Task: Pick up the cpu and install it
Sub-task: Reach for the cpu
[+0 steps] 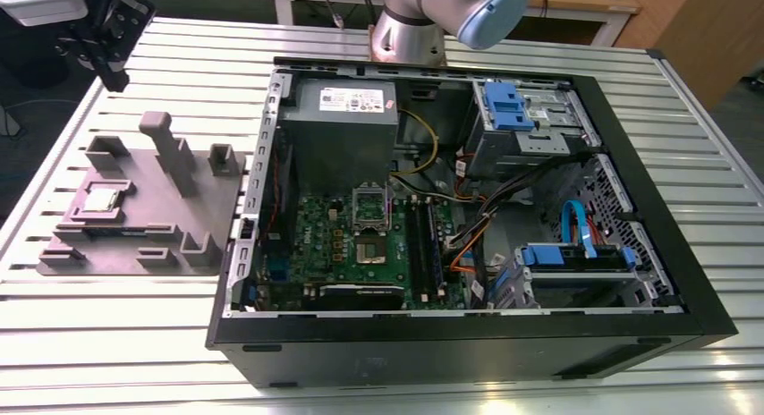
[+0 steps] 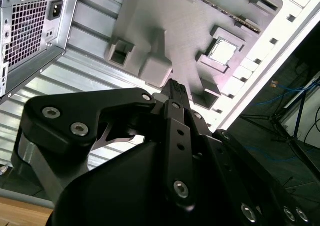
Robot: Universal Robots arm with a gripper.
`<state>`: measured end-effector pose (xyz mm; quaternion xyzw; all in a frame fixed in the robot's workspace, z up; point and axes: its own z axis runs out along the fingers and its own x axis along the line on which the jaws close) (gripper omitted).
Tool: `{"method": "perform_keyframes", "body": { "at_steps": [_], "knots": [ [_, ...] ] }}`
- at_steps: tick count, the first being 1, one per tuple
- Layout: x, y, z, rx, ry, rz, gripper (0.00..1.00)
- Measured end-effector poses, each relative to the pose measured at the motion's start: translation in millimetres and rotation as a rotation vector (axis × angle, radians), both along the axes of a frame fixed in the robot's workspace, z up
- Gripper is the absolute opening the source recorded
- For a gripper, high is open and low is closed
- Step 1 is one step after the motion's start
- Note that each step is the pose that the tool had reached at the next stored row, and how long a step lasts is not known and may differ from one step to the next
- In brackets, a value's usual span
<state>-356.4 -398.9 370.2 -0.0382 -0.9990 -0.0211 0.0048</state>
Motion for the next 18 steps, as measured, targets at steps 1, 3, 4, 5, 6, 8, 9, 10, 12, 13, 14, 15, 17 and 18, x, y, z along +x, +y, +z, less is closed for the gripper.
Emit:
{"method": "perform_keyframes", "body": {
  "at_steps": [1,3,4,5,6,8,9,10,12,13,14,15,17,18],
  "knots": [
    [-0.1,0.0,-0.1,0.0,0.0,0.0,0.1],
    [-0.4,0.0,-0.2,-0.0001,0.0002,0.0,0.1],
    [-0.5,0.0,-0.2,-0.0001,0.0002,0.0,0.1],
    [-0.7,0.0,-0.3,-0.0001,0.0001,0.0,0.1],
    [-0.9,0.0,-0.4,-0.0001,0.0001,0.0,0.1],
    [-1.2,0.0,-0.5,-0.0001,0.0002,0.0,0.1],
    [-1.4,0.0,-0.6,0.0,0.0001,0.0,0.1],
    [-1.7,0.0,-0.7,-0.0001,0.0001,0.0,0.1],
    [-2.3,0.0,-0.8,-0.0001,0.0002,0.0,0.1],
    [-2.7,0.0,-0.8,-0.0001,0.0002,0.0,0.1],
    [-3.1,0.0,-0.9,0.0,0.0001,0.0,0.1],
    [-3.5,0.0,-0.9,-0.0001,0.0002,0.0,0.1],
    [-4.4,0.0,-0.9,-0.0001,0.0002,0.0,0.1],
    [-4.9,0.0,-1.0,-0.0001,0.0002,0.0,0.1]
  ]
}}
